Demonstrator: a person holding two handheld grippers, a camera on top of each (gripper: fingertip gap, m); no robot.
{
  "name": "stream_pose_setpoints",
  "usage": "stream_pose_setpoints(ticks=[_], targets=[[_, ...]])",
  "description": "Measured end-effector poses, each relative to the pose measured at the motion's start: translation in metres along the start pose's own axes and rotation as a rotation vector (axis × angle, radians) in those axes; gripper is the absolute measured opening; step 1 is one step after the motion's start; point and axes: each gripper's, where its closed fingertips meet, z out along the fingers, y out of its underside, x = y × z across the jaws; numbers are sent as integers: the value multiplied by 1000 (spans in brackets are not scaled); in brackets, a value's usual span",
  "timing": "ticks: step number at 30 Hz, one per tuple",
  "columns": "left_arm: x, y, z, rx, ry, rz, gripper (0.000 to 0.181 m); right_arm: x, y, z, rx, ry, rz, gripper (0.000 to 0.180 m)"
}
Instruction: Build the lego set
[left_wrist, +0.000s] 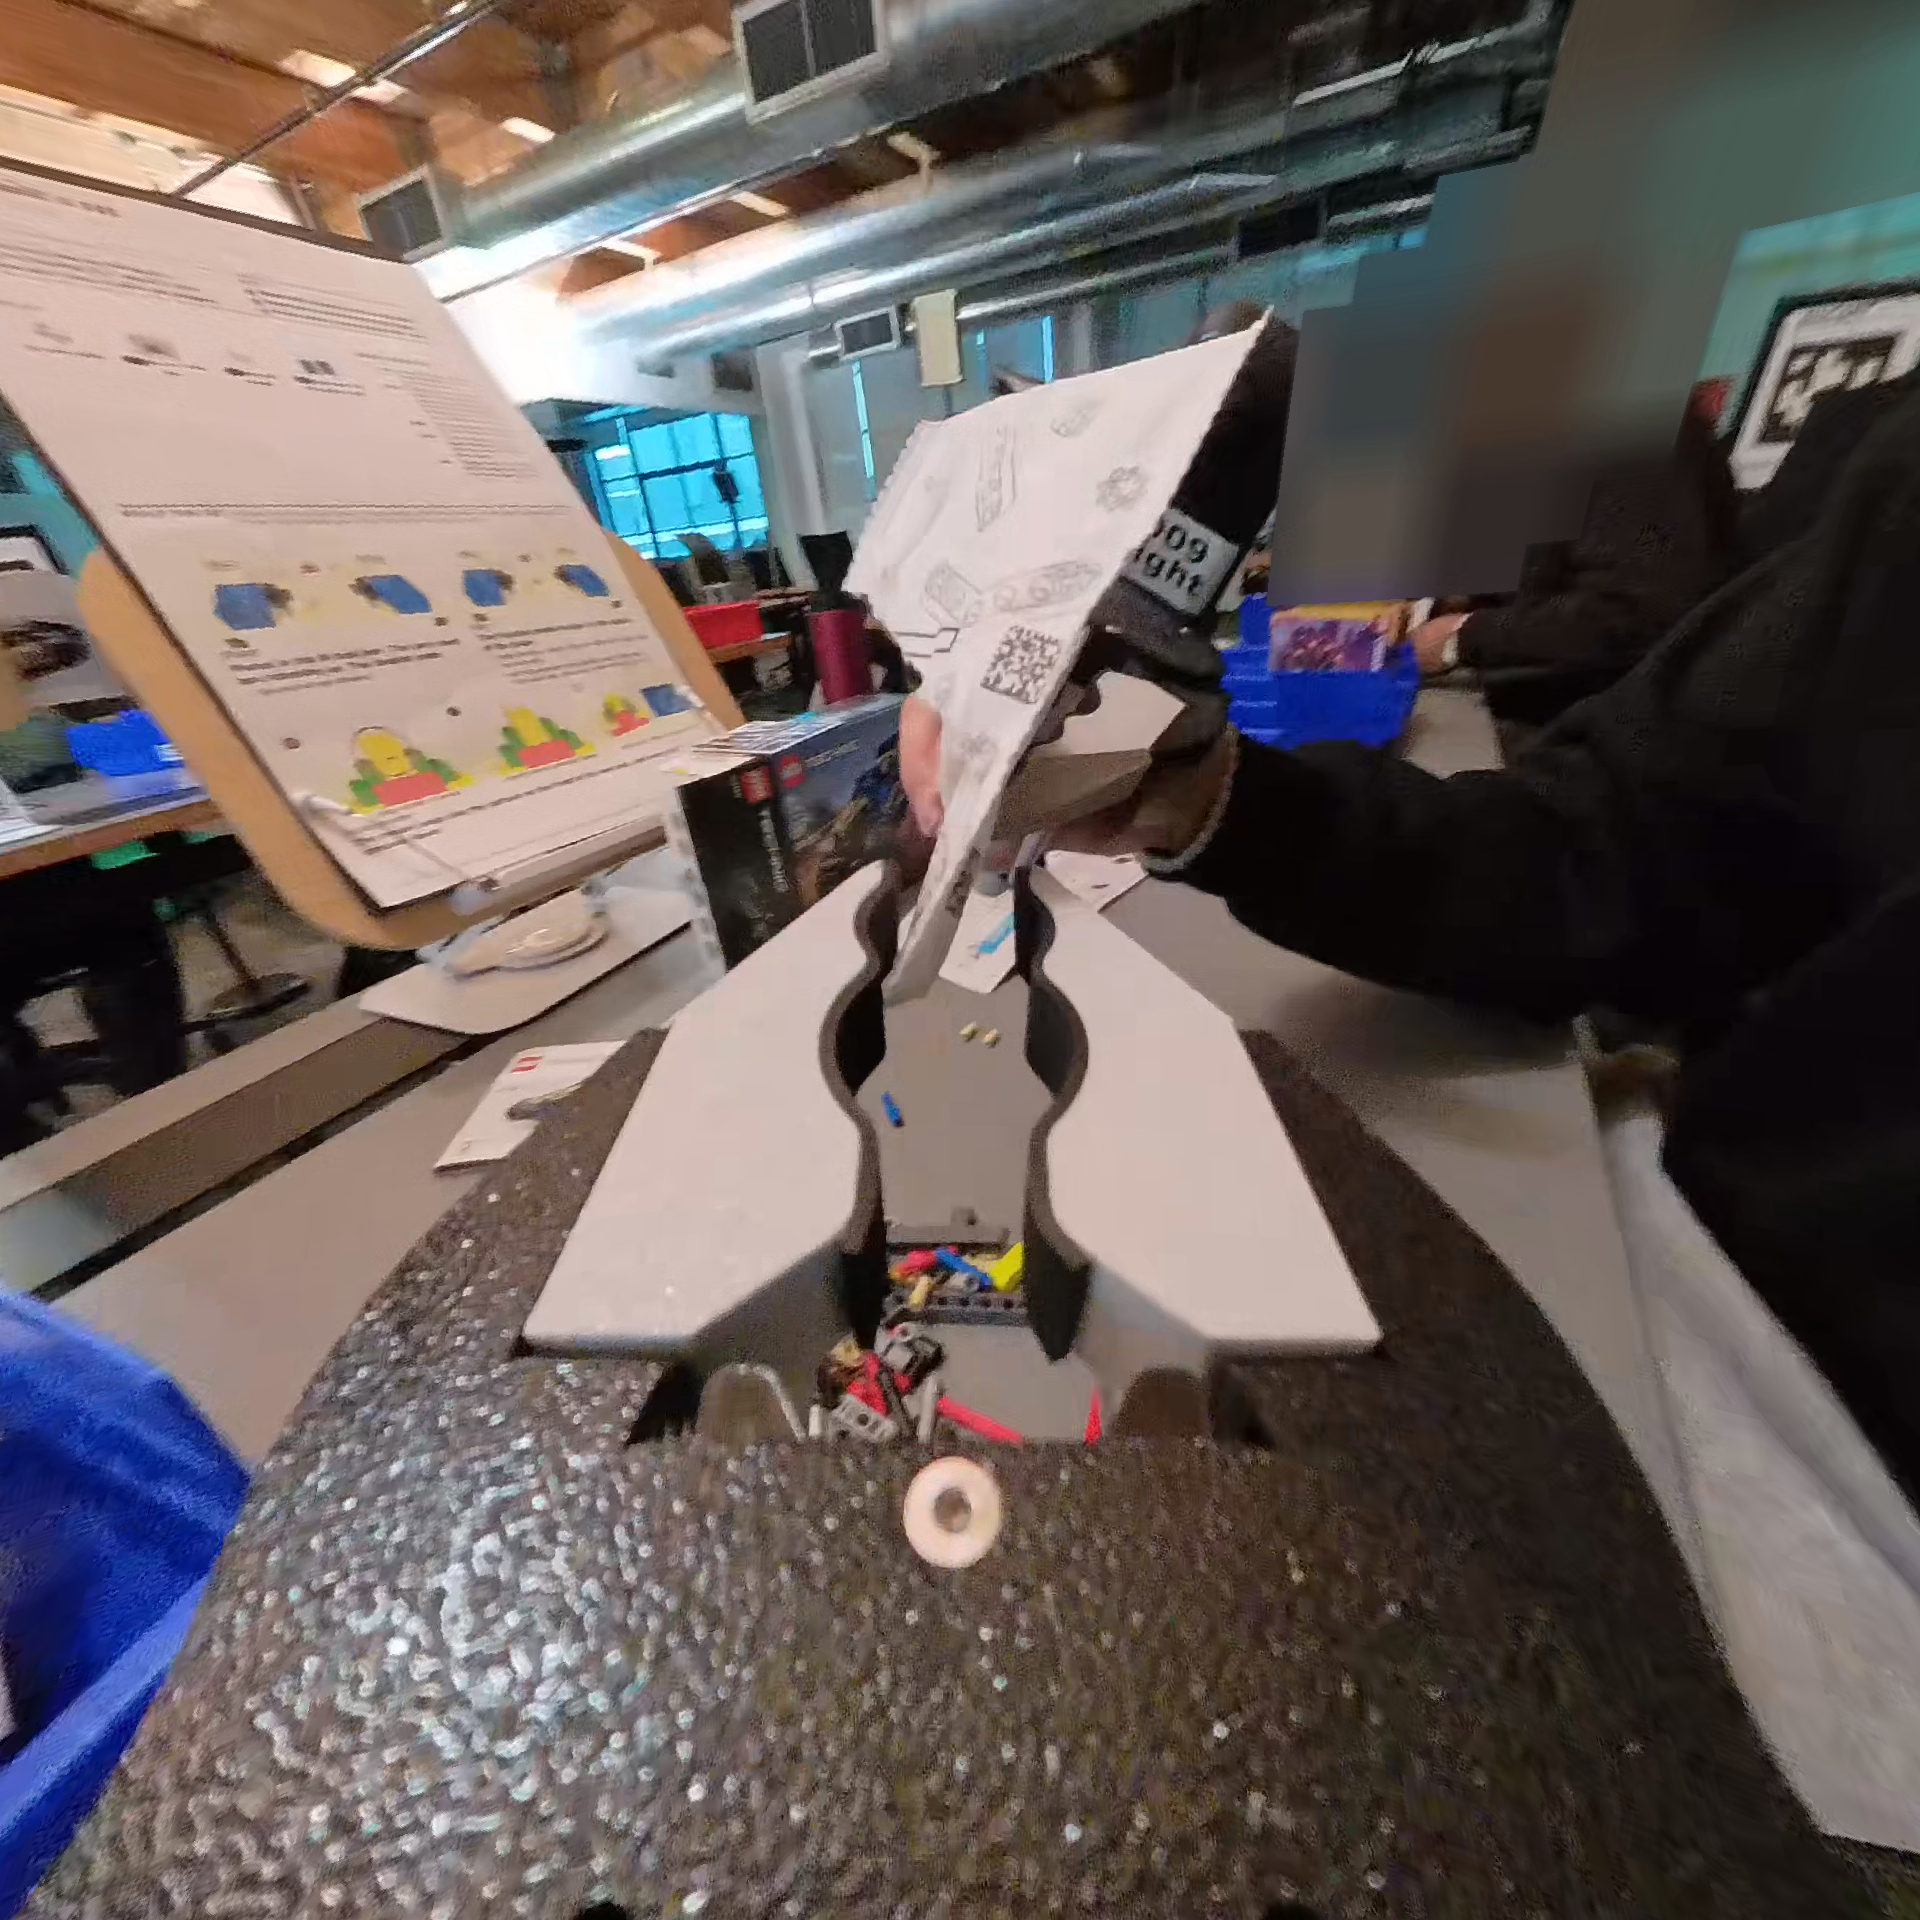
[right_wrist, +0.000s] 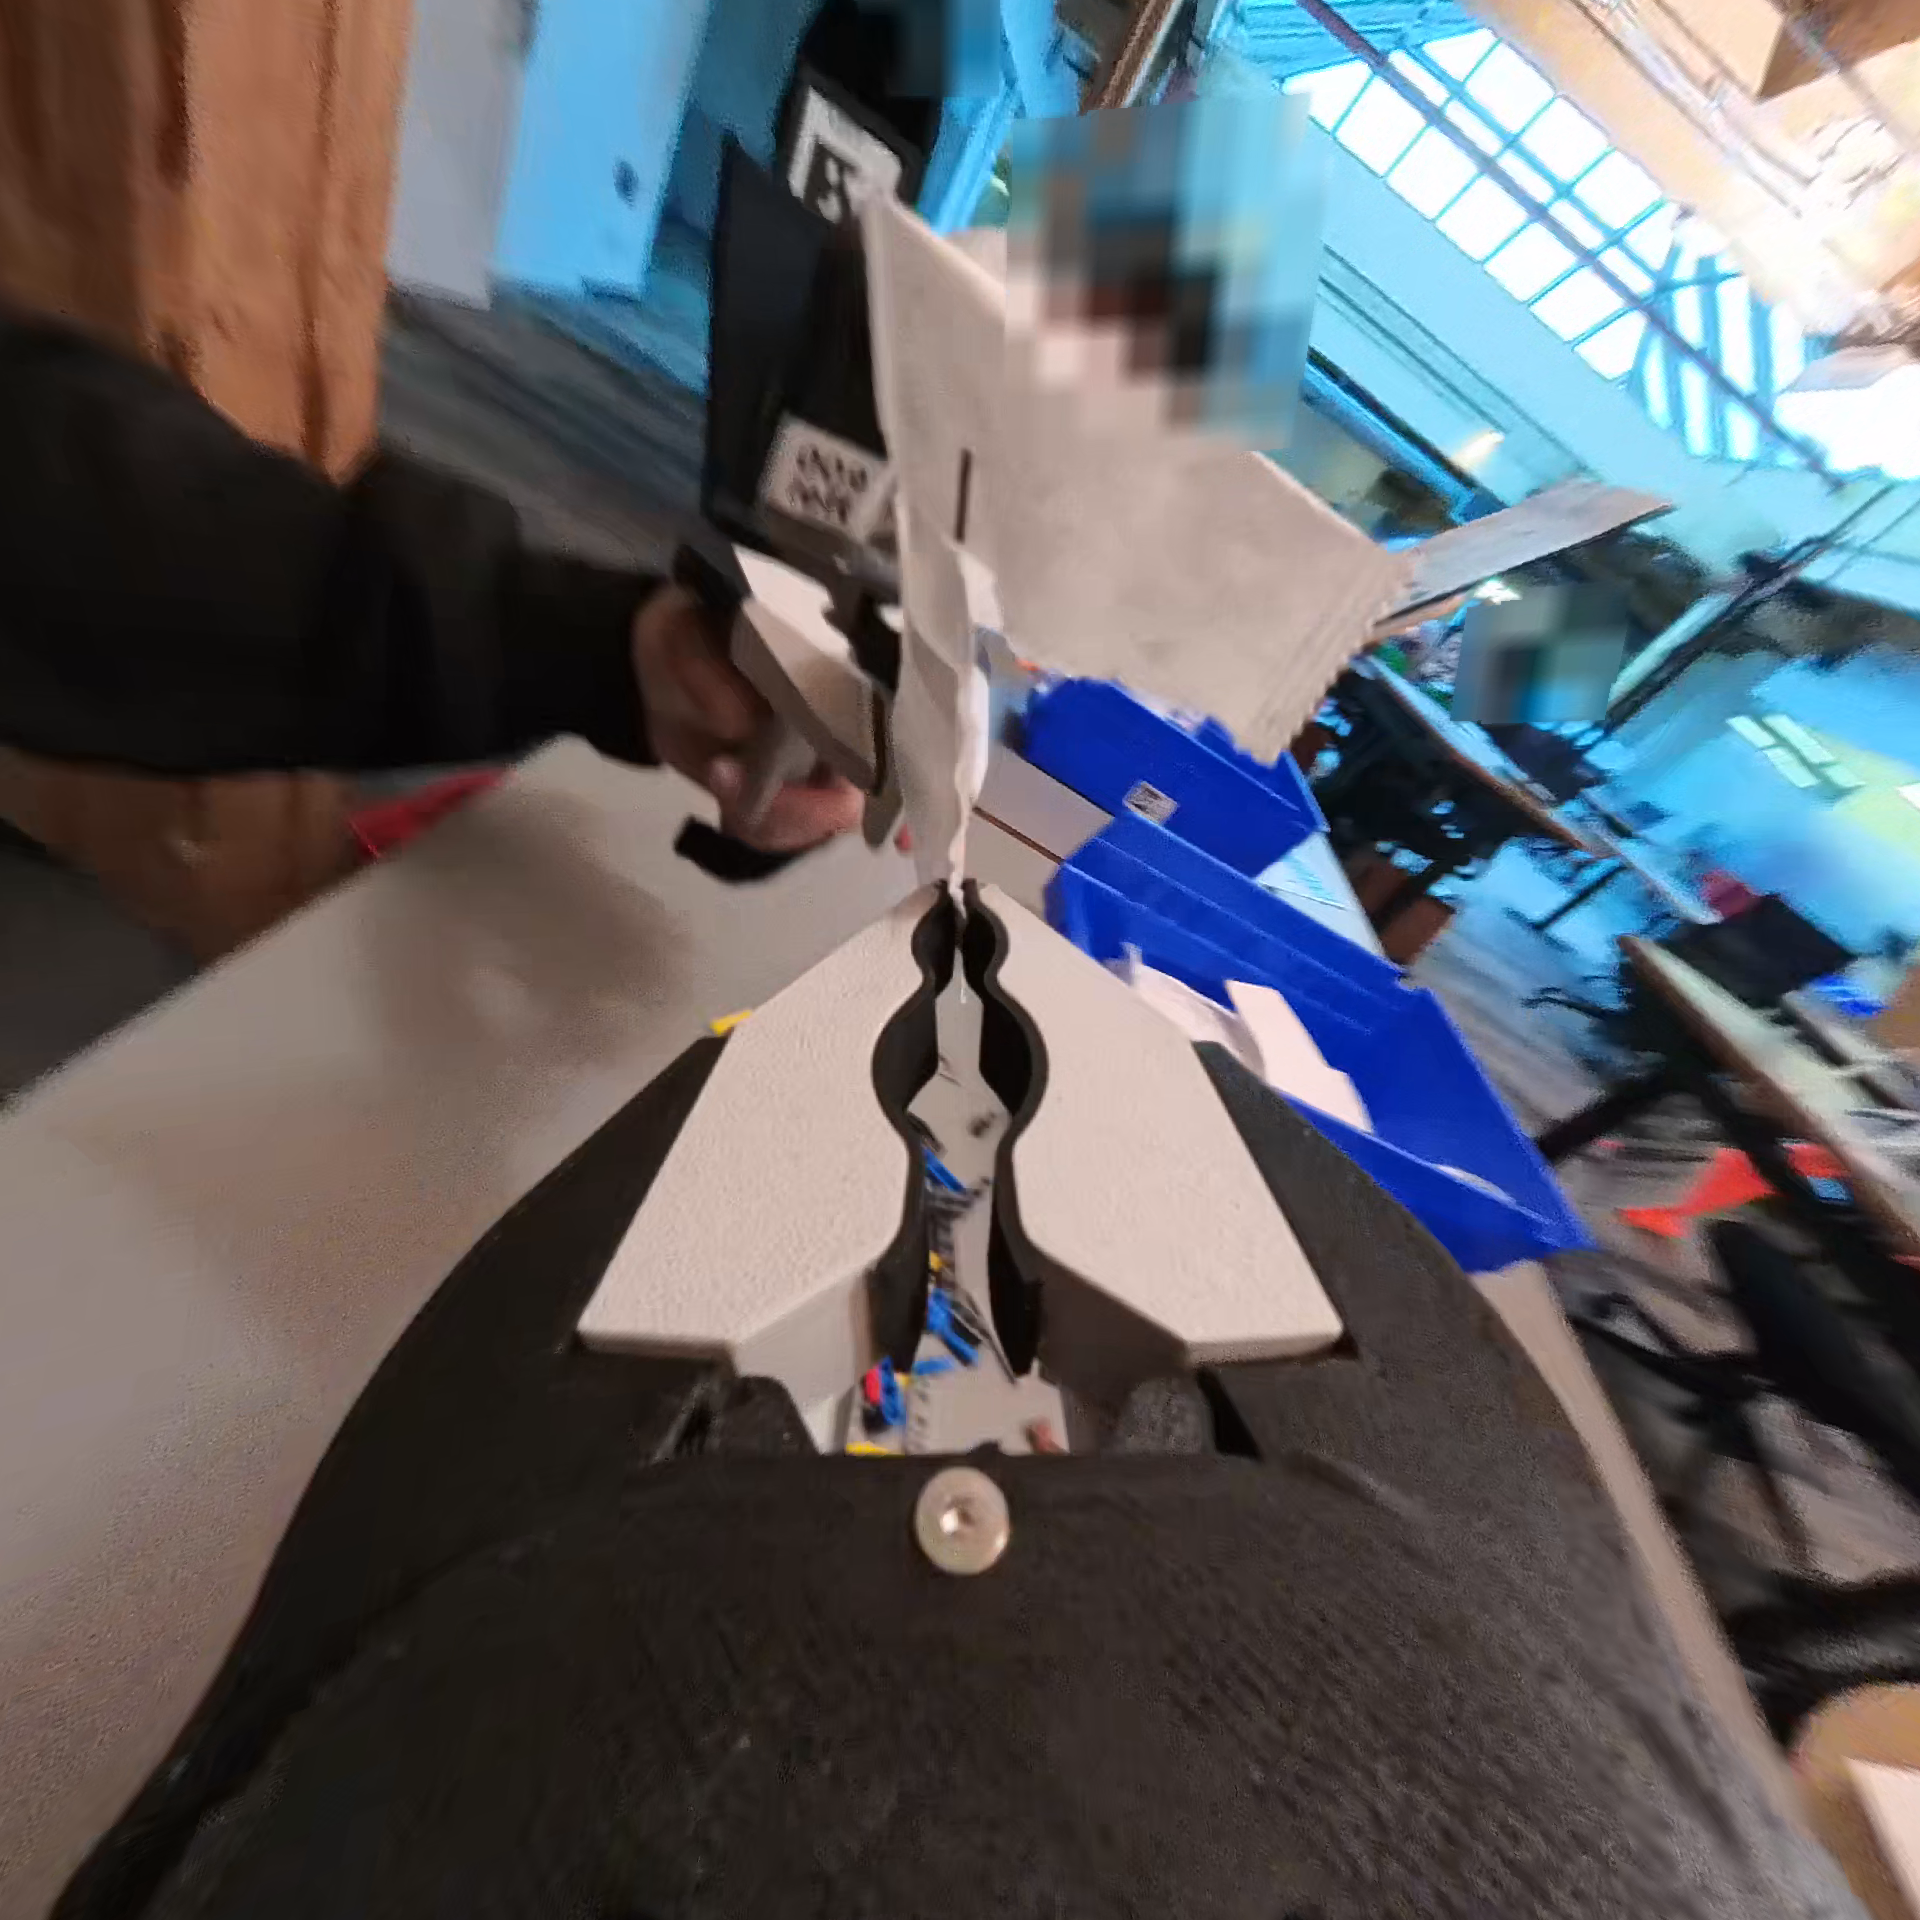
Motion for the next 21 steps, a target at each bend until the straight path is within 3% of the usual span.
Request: stream_pose_setpoints(ticks=[2, 4, 8, 12, 16, 21], targets=[[-11, -3, -5, -65, -106, 82, 33, 3, 8, -5, -75, 15, -57, 0], [-18, -3, -9, -148, -187, 179, 32, 12, 12, -9, -140, 74, -136, 0], [-22, -6, -13, -267, -283, 360, 15, 21, 17, -13, -247, 155, -300, 0], [-24, -14, -14, -261, -333, 446, 0, 25, 18, -13, -308, 219, -464, 0], [-23, -8, -13, -291, -337, 467, 13, 28, 16, -13, -330, 265, -577, 0], [-32, 4, -19, -328, -404, 396, 43, 27, 23, -7, -345, 291, -680, 0]])
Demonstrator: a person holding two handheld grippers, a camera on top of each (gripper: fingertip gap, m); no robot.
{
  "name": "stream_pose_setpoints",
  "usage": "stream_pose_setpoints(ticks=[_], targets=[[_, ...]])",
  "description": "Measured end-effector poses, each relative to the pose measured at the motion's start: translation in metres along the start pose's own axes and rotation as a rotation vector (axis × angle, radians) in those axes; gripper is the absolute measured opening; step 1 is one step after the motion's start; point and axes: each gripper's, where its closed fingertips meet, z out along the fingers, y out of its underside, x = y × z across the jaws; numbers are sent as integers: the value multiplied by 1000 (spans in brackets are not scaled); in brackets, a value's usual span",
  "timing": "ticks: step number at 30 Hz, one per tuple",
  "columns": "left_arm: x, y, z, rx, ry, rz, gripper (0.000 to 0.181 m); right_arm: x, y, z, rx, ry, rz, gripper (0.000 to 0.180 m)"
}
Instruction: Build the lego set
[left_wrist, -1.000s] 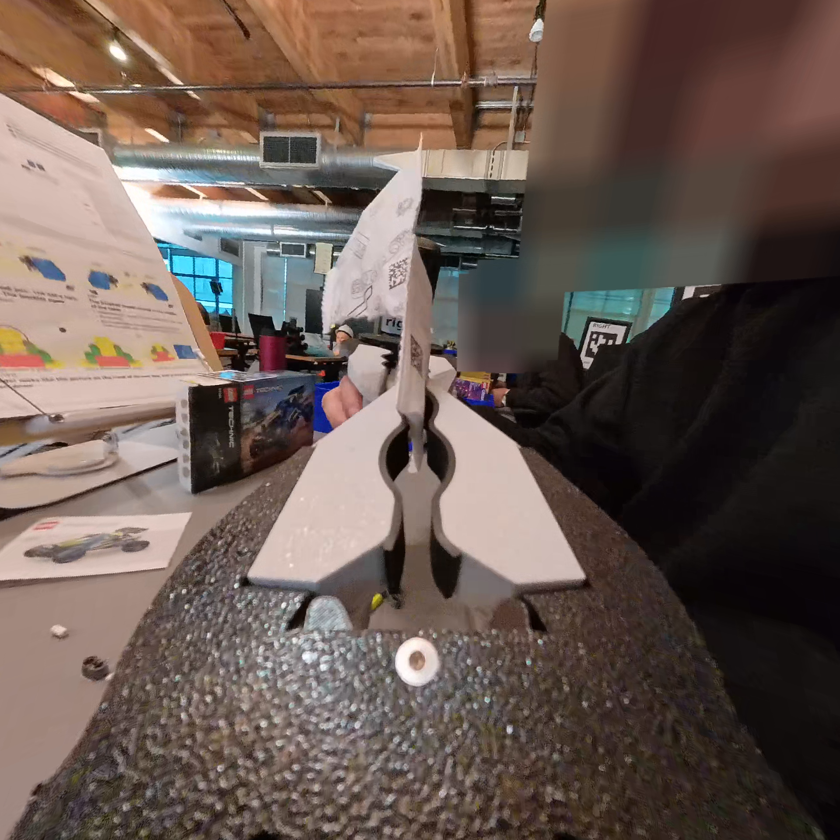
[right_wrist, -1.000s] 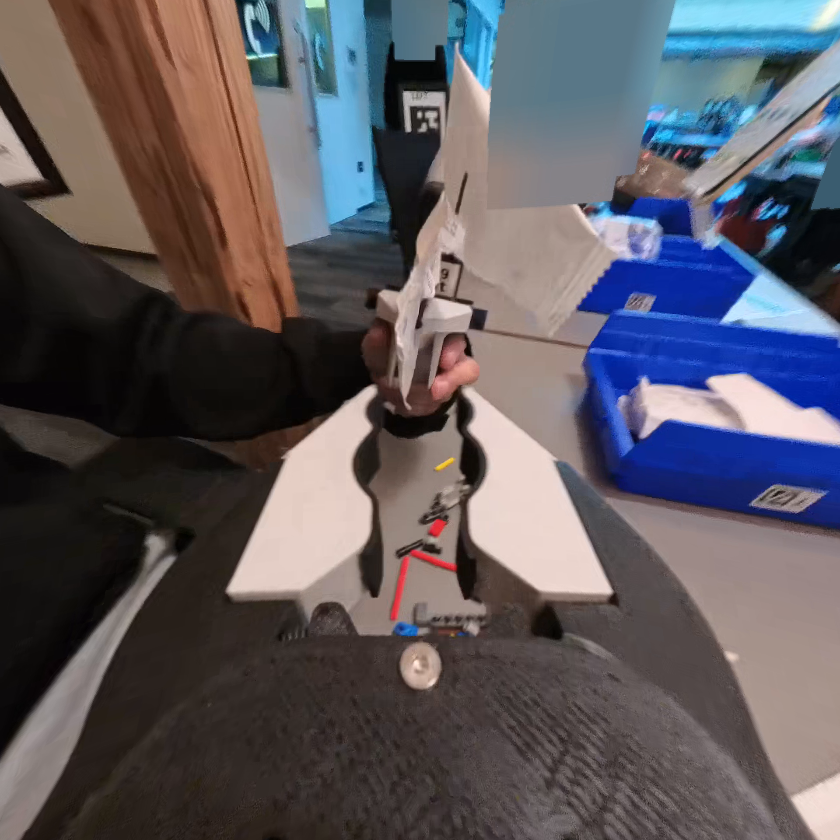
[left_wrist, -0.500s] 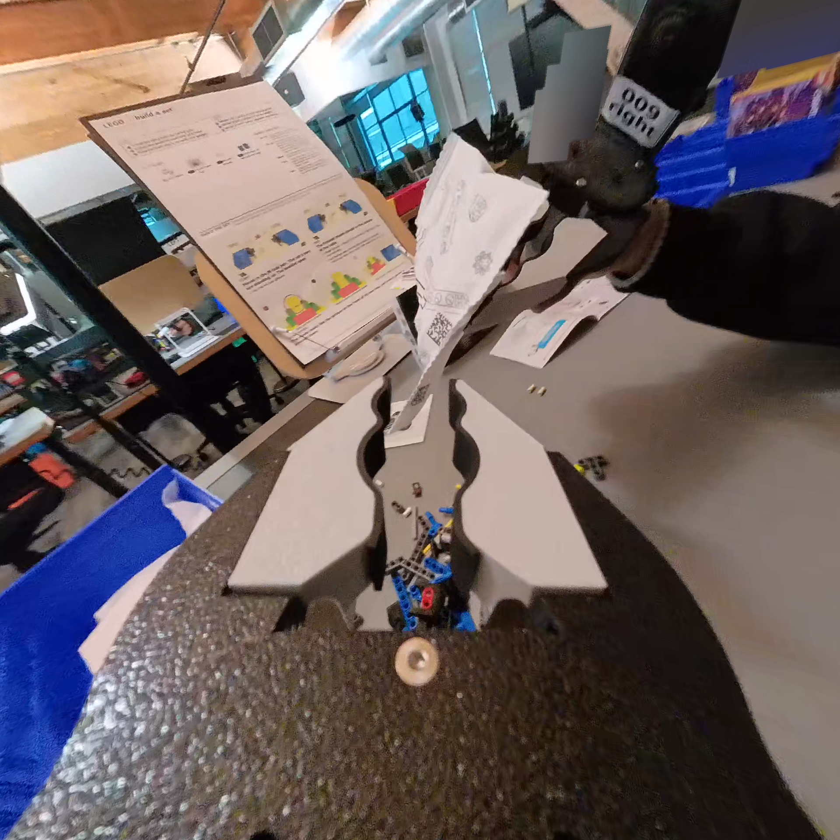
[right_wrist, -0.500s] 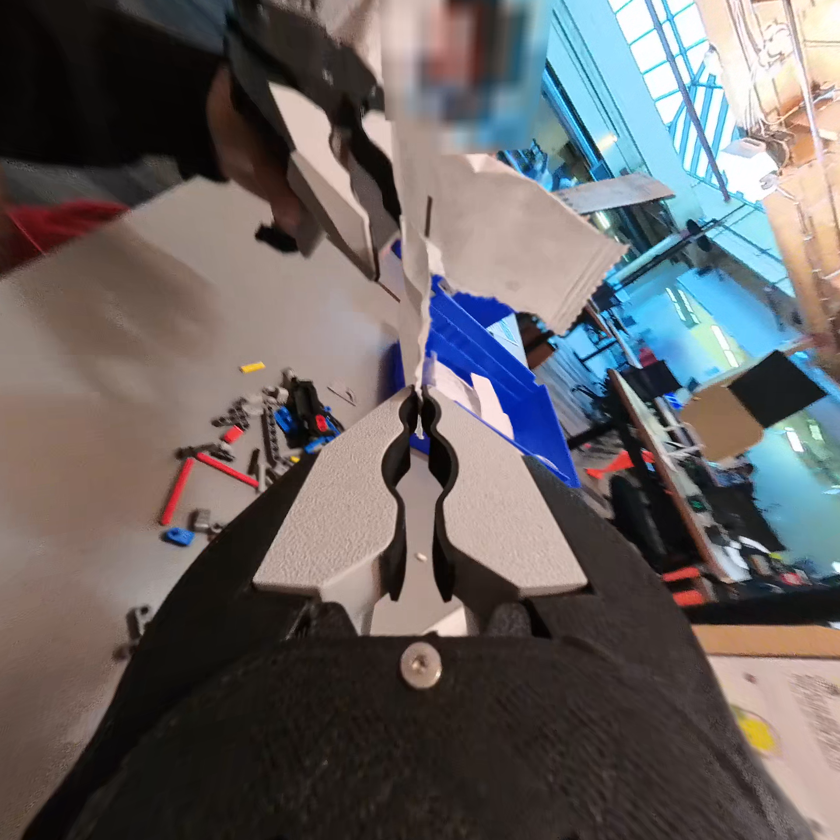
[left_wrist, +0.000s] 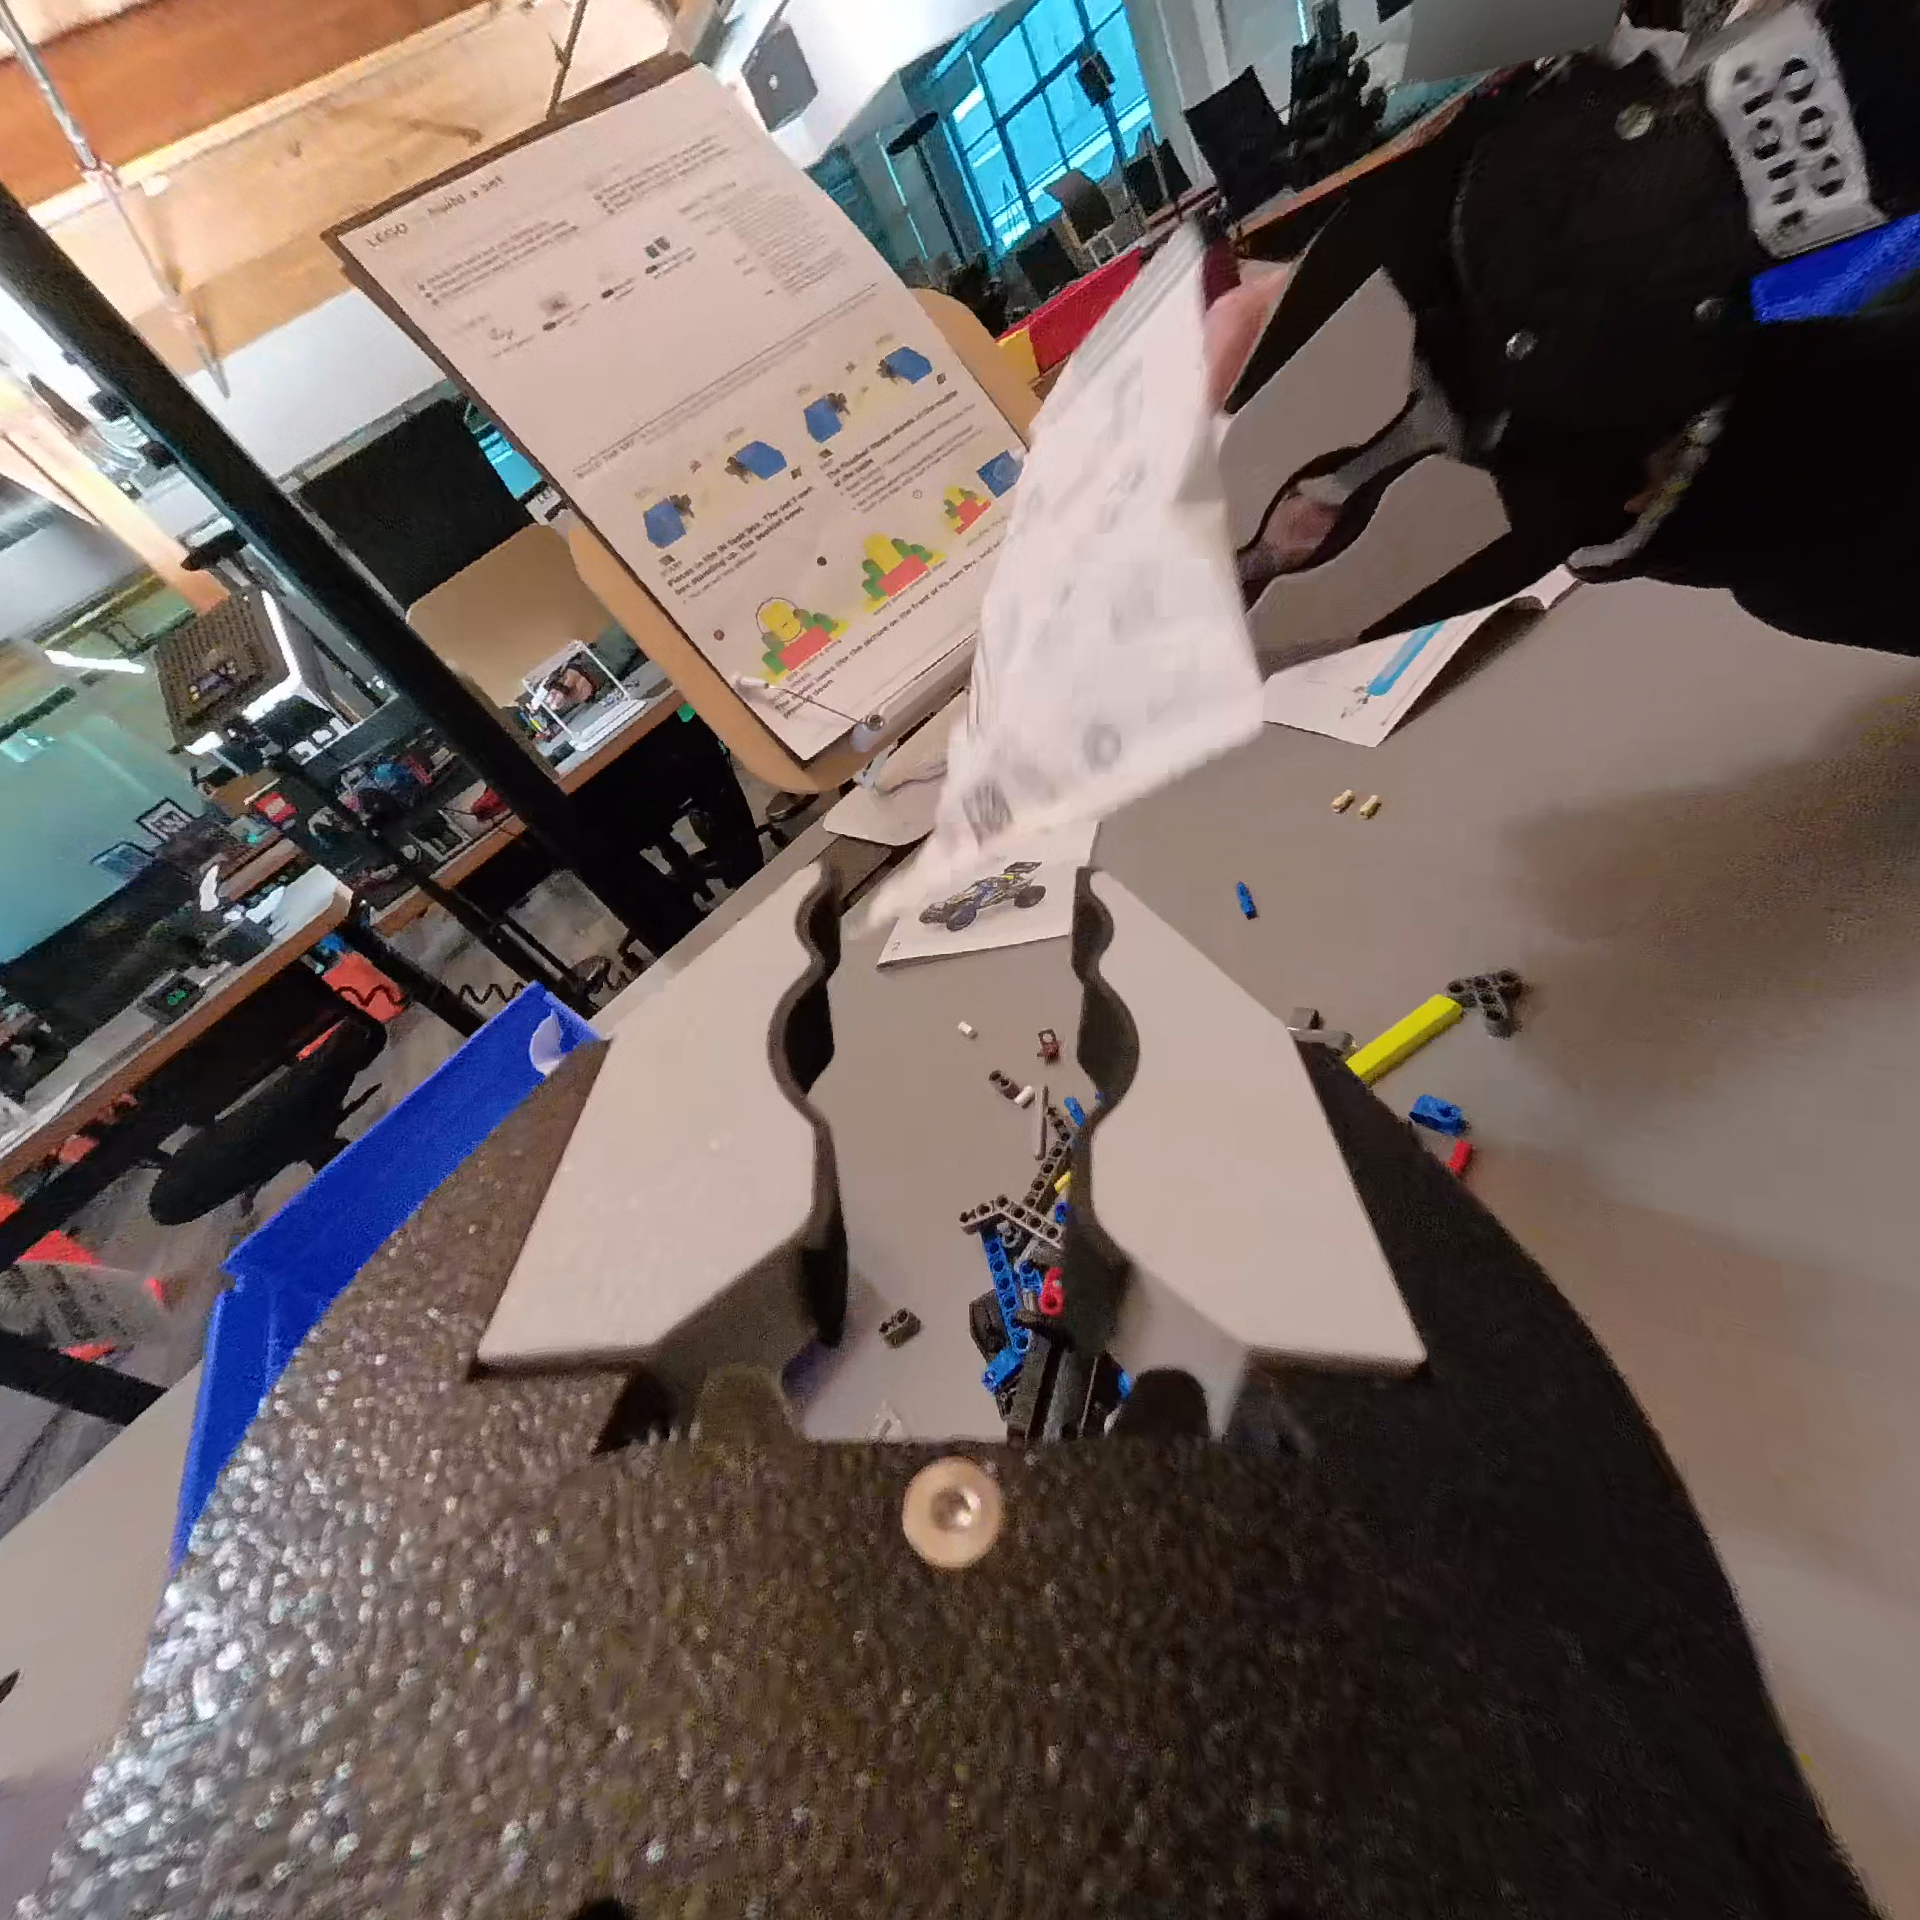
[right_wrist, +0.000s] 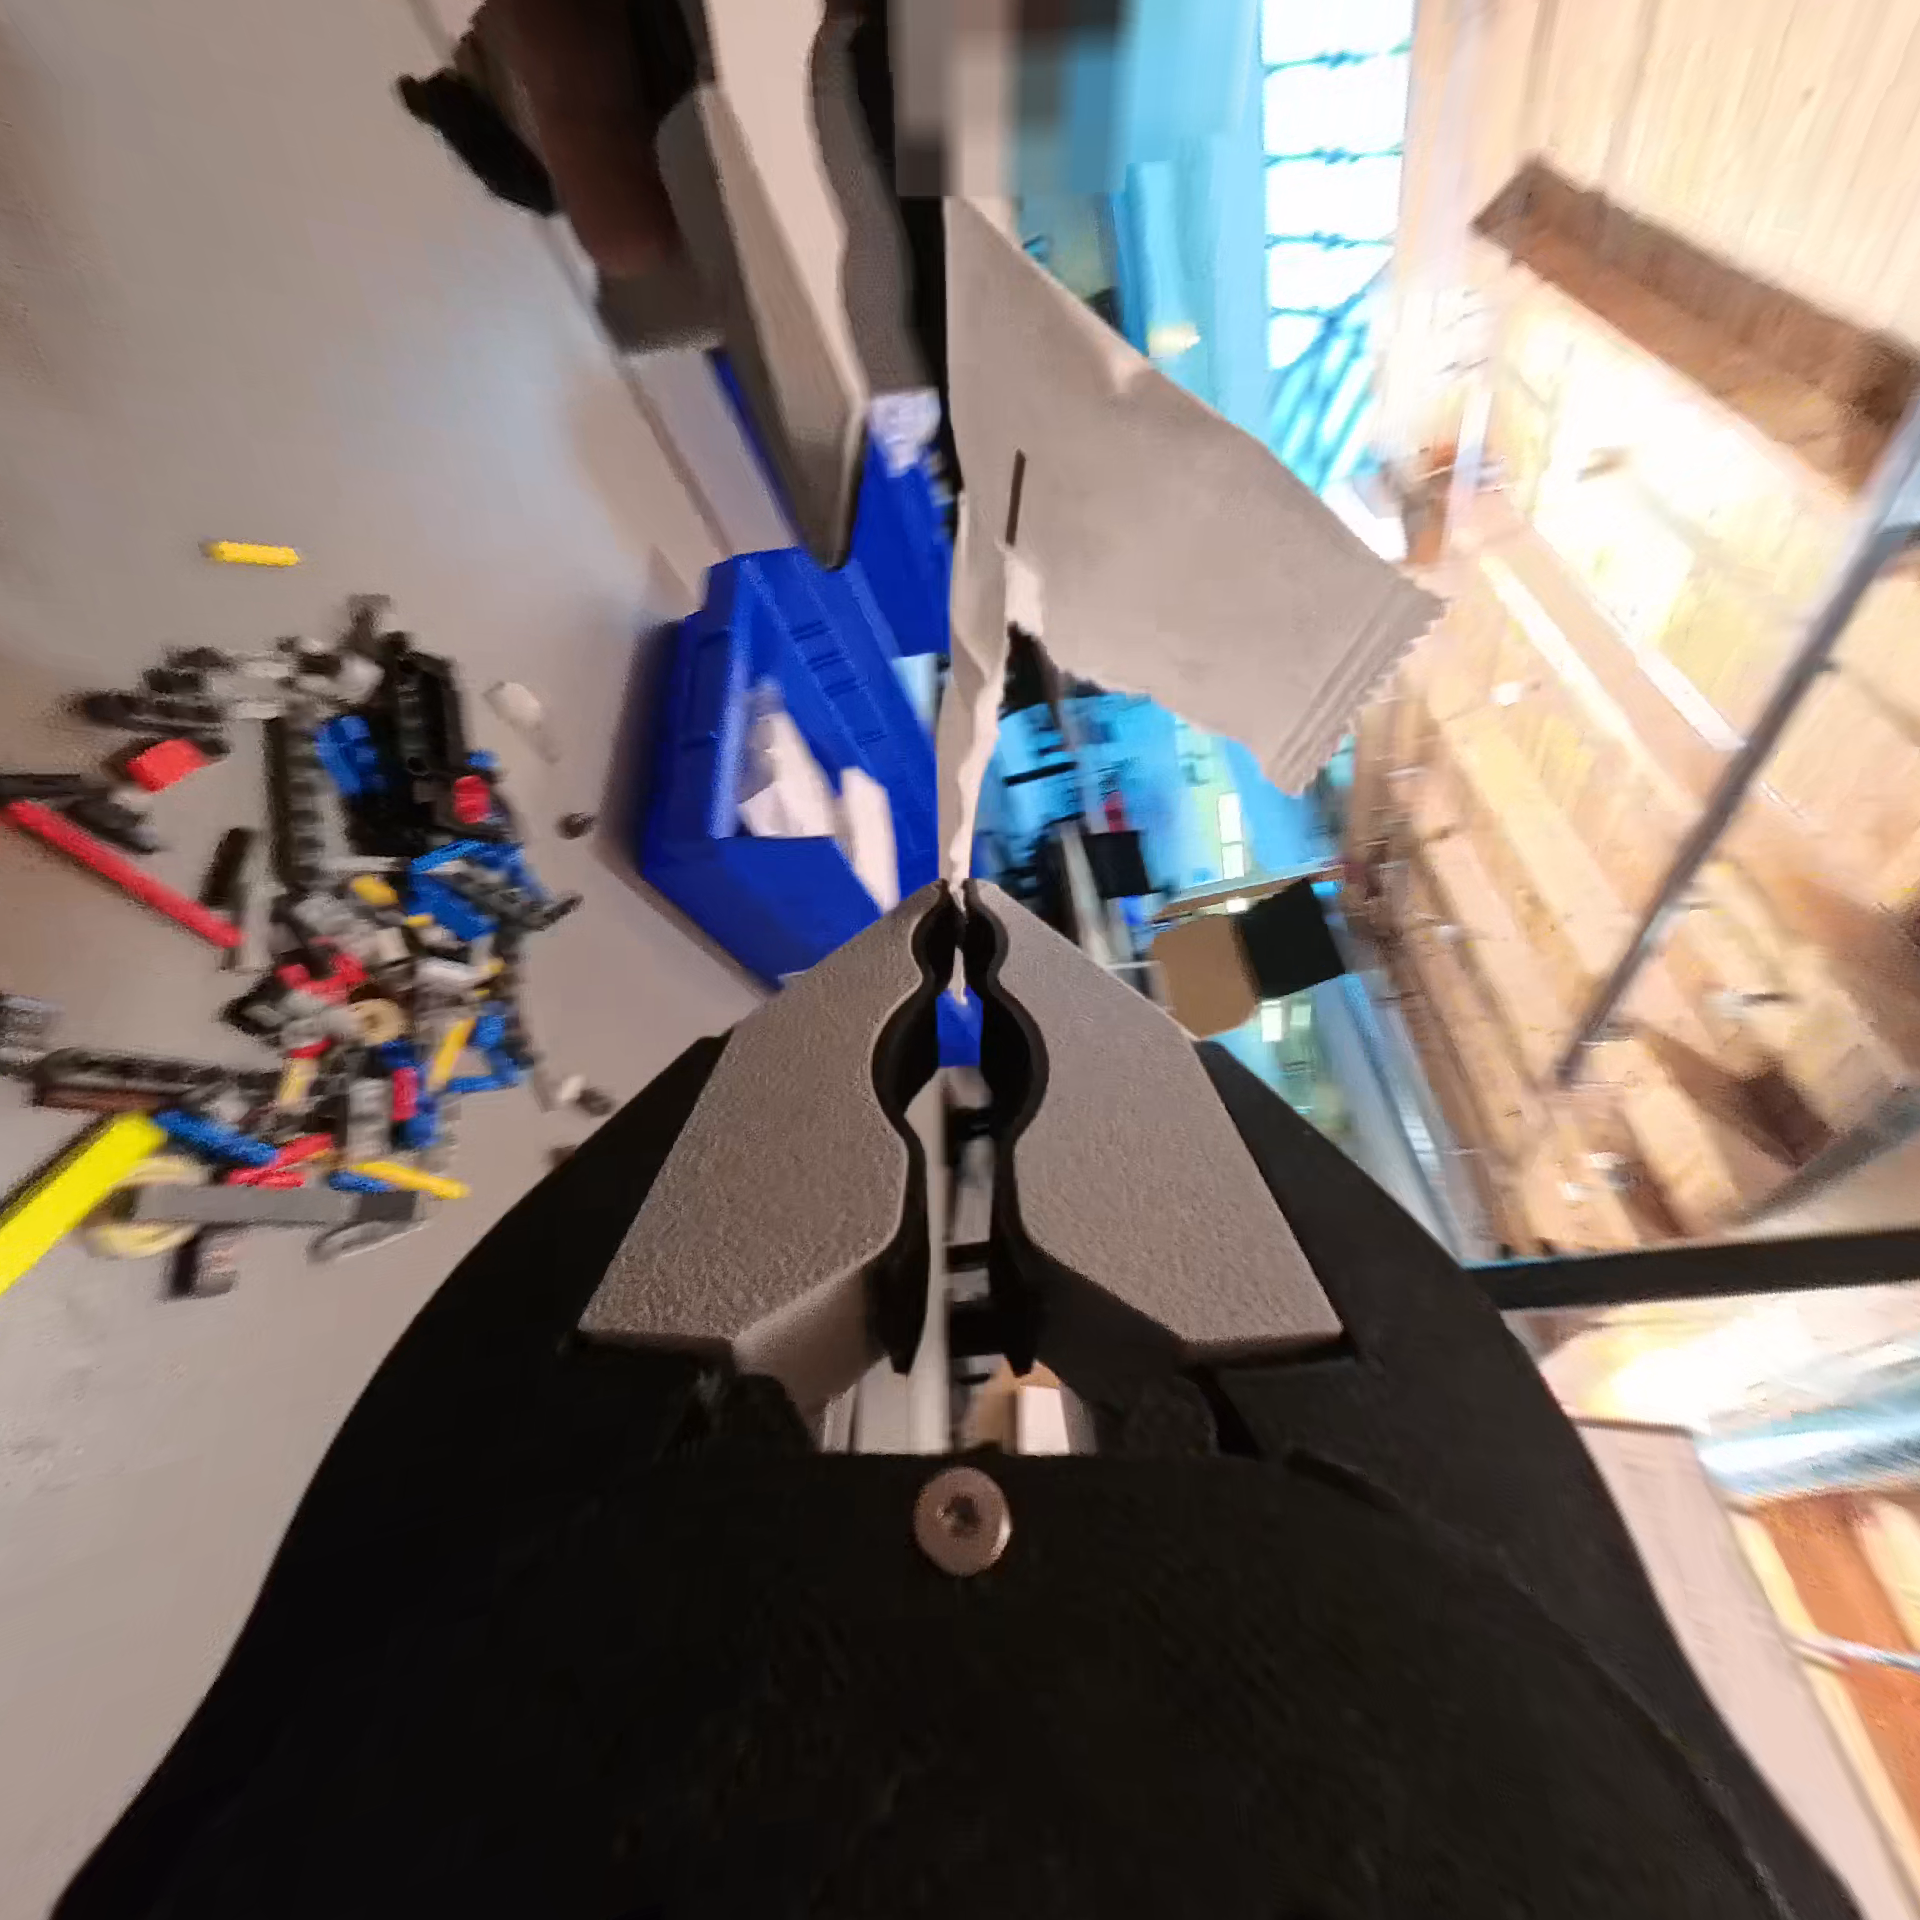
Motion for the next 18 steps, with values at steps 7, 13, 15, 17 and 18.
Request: stream_pose_setpoints(ticks=[7, 13, 15, 17, 18], targets=[[19, 34, 15, -194, 2, 190, 0, -58, 18, 20, 26, -266, 266, 0], [-29, 60, 14, -345, -190, 276, 0, -75, 59, 21, -12, -396, 829, 18], [-72, 57, 8, -364, -365, 360, 0, -73, 71, 17, -12, -419, 990, 27], [-111, 61, 7, -413, -481, 504, 0, -66, 81, 16, -4, -383, 1120, 24], [-128, 69, 9, -458, -504, 558, 0, -64, 86, 16, -17, -377, 1177, 24]])
